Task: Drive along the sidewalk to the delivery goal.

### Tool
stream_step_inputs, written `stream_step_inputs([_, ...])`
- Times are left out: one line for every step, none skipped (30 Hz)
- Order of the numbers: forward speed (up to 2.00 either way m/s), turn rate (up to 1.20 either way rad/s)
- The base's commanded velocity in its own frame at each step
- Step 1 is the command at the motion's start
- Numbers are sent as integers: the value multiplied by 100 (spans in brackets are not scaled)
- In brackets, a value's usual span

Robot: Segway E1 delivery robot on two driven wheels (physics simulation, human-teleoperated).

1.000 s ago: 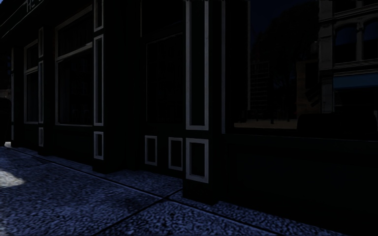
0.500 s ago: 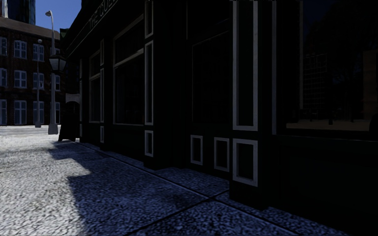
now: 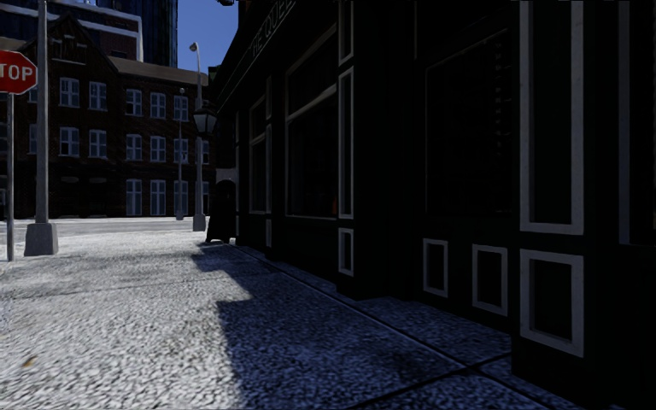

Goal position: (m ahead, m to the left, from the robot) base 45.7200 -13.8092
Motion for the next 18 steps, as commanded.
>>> stream_step_inputs([117,65])
stream_step_inputs([117,65])
stream_step_inputs([119,65])
stream_step_inputs([119,65])
stream_step_inputs([120,65])
stream_step_inputs([120,65])
stream_step_inputs([122,65])
stream_step_inputs([139,65])
stream_step_inputs([169,65])
stream_step_inputs([169,65])
stream_step_inputs([189,65])
stream_step_inputs([193,65])
stream_step_inputs([193,65])
stream_step_inputs([194,65])
stream_step_inputs([194,65])
stream_step_inputs([200,65])
stream_step_inputs([200,65])
stream_step_inputs([200,65])
